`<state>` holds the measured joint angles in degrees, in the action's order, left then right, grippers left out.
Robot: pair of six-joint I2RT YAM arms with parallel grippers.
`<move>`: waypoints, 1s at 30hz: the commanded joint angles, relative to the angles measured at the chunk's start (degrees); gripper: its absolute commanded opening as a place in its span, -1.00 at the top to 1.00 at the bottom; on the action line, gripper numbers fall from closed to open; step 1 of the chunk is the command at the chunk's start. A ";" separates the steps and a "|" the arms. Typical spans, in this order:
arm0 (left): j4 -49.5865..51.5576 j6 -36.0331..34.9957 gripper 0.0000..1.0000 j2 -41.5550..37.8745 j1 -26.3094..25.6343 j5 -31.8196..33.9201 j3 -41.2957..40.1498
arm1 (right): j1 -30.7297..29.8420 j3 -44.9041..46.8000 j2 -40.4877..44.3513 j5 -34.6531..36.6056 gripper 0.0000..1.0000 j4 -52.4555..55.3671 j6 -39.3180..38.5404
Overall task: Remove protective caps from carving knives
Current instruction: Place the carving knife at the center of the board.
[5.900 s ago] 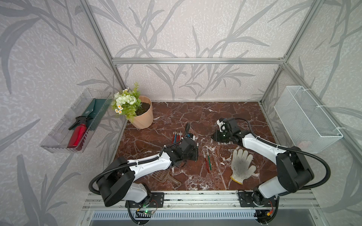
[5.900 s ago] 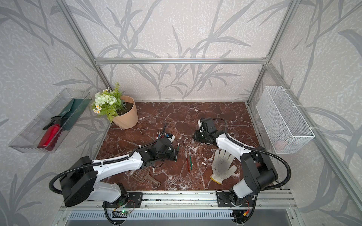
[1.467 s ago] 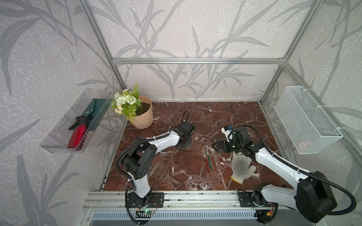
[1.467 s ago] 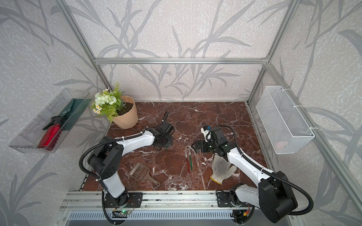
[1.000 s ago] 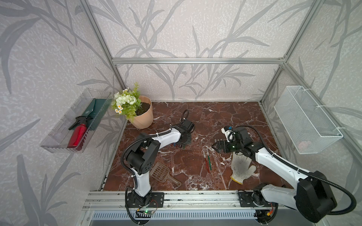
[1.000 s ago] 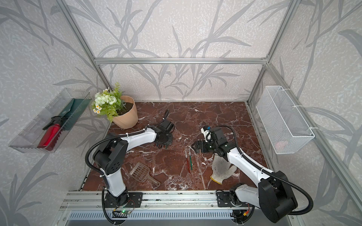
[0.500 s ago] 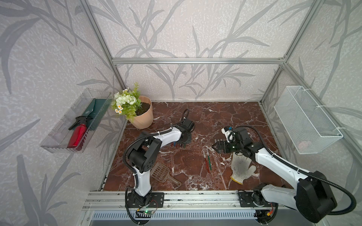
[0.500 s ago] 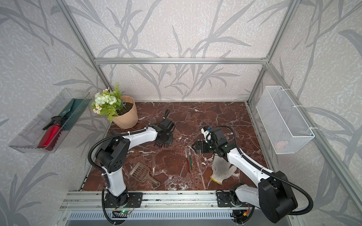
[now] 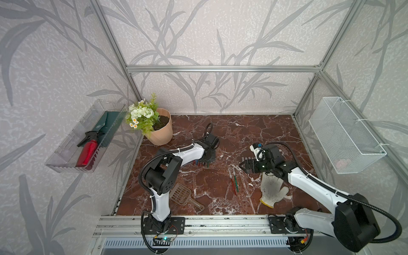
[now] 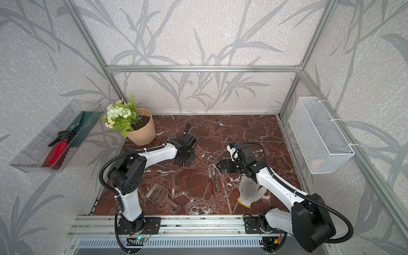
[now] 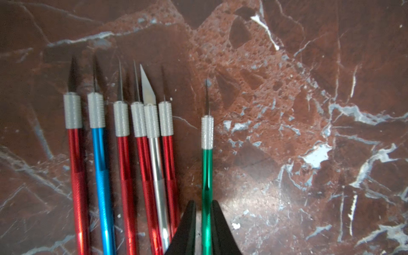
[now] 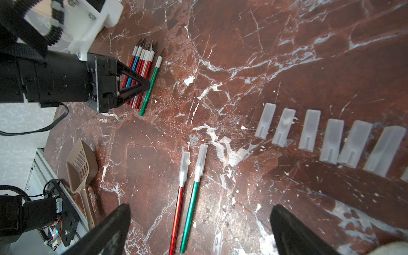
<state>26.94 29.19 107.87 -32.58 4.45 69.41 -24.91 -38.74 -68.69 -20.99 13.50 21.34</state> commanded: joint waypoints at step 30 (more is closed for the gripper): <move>-1.25 37.95 0.40 -17.60 -31.43 8.26 -12.47 | -3.09 1.20 26.36 3.47 -0.98 25.46 1.66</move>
<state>26.61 63.29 88.60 -62.89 9.52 56.84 -27.77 -38.35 -43.70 -17.04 36.67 22.17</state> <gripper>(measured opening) 0.301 0.991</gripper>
